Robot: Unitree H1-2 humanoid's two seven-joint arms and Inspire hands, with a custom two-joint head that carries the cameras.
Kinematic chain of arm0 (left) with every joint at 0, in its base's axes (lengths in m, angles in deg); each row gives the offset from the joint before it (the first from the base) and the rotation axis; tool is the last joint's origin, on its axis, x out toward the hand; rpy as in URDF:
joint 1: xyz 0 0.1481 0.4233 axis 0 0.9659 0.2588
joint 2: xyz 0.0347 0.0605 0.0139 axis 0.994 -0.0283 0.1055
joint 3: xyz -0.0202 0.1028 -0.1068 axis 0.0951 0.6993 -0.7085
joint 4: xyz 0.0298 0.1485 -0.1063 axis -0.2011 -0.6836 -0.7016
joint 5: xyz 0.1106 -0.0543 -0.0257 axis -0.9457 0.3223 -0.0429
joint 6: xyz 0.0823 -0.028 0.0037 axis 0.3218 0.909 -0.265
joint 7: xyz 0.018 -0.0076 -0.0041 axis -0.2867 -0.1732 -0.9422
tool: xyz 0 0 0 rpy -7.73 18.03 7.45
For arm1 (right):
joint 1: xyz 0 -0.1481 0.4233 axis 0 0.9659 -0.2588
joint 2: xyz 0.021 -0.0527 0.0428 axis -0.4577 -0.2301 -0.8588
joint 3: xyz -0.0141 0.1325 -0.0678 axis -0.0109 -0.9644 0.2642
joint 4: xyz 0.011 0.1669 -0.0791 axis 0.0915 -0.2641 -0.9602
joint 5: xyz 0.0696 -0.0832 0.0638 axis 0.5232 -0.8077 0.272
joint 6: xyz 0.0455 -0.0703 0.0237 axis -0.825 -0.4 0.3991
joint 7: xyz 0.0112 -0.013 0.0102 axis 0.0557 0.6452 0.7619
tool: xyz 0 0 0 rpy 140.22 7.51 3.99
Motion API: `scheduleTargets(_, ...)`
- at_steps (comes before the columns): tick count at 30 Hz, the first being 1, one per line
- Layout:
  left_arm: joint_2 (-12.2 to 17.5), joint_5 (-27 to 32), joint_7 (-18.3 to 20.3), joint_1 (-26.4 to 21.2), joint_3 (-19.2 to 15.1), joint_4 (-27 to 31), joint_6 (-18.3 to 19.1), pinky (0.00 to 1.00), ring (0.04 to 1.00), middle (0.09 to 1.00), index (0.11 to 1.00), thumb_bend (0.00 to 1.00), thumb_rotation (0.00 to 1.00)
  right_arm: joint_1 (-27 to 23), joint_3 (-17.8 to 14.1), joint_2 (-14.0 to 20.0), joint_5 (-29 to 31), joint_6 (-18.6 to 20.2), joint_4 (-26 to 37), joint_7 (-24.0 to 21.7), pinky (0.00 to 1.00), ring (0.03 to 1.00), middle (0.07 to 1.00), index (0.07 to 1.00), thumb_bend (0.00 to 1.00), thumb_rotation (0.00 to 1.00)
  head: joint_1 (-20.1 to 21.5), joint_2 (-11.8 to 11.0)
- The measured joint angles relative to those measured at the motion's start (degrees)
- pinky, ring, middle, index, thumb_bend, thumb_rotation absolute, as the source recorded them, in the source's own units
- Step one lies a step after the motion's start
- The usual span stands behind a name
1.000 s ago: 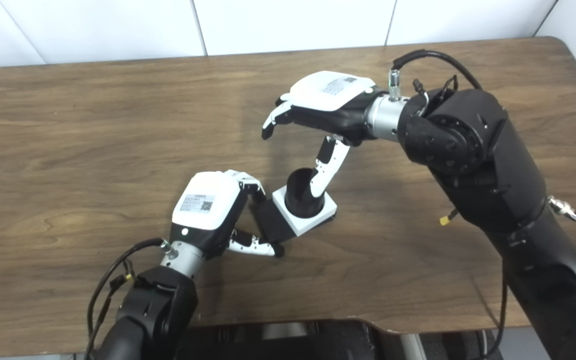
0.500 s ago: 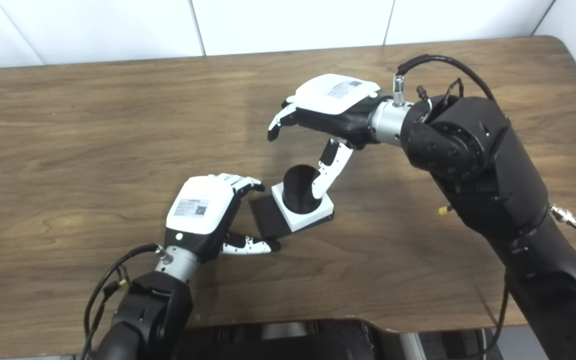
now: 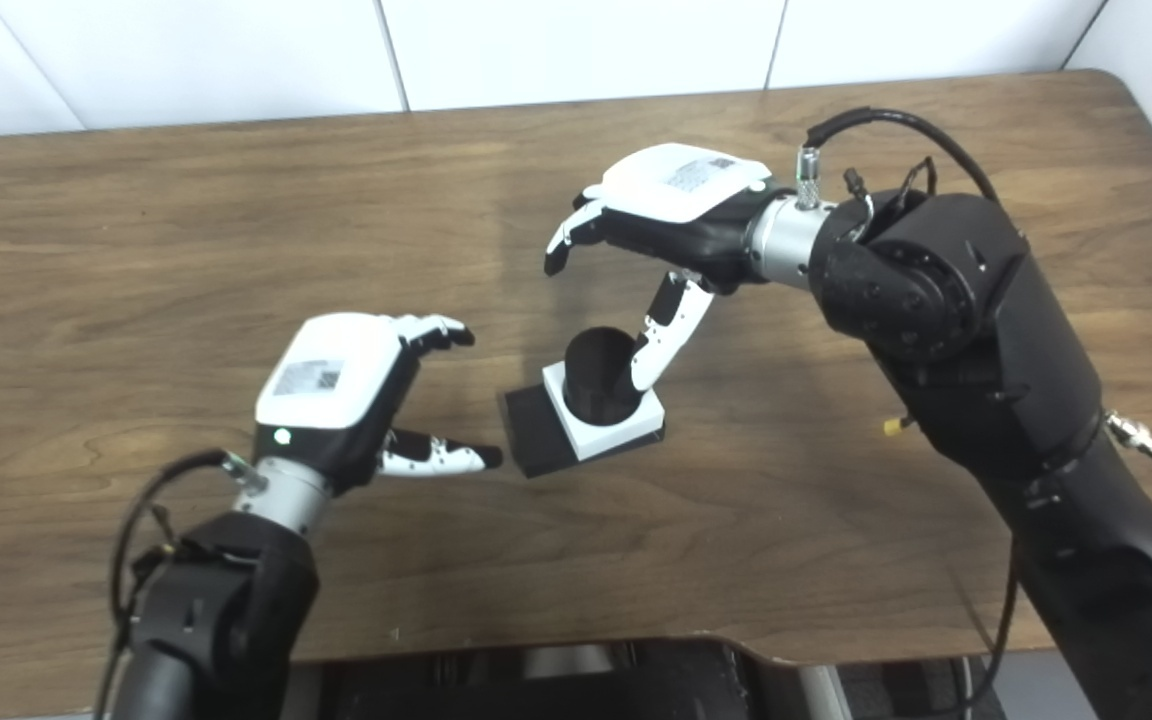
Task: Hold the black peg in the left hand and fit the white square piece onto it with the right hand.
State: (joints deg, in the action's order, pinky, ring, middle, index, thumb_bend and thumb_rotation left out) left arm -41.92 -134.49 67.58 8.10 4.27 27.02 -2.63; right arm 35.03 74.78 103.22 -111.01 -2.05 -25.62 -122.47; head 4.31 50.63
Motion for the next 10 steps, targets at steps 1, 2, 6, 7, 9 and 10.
scheduleTargets(1,-0.62,-0.07,2.57,-0.92,-0.65,1.66,0.5,0.71,0.783,0.785,0.782,0.85,0.4,0.0,-0.05,0.03,0.01,-0.18,-0.2,0.4,0.92,0.939,0.861,0.787,1.0,0.44,0.09,-0.17)
scheduleTargets(2,-1.2,-0.15,4.57,-1.77,-1.28,2.79,0.66,0.7,0.781,0.789,0.784,0.85,0.38,0.01,-0.09,0.08,0.0,-0.37,-0.32,0.74,0.92,0.937,0.861,0.787,1.0,0.44,0.09,-0.26)
scheduleTargets(6,-2.25,-0.2,11.31,-3.5,-3.97,5.53,0.74,0.68,0.794,0.812,0.791,0.84,0.31,0.02,-0.15,0.71,-0.06,-1.42,-1.77,1.67,0.92,0.943,0.862,0.789,0.99,0.45,0.0,-0.61)
scheduleTargets(7,-2.31,-0.2,12.81,-3.74,-4.76,5.74,0.75,0.68,0.797,0.815,0.793,0.84,0.32,0.17,-0.25,0.97,-0.11,-1.42,-2.13,1.7,0.92,0.944,0.862,0.79,0.99,0.45,0.0,-0.79)
scheduleTargets(9,-2.43,0.2,15.08,-4.36,-6.65,5.91,0.92,0.68,0.81,0.828,0.808,0.83,0.31,0.49,-0.48,1.87,-0.03,-1.36,-2.22,1.71,0.92,0.951,0.87,0.801,0.99,0.46,0.18,-1.23)
scheduleTargets(10,-2.43,0.7,16.11,-4.77,-7.81,6.01,1.17,0.67,0.814,0.833,0.814,0.83,0.31,0.49,-0.83,2.19,0.07,-1.14,-2.23,1.71,0.92,0.955,0.875,0.806,0.99,0.46,0.18,-1.23)
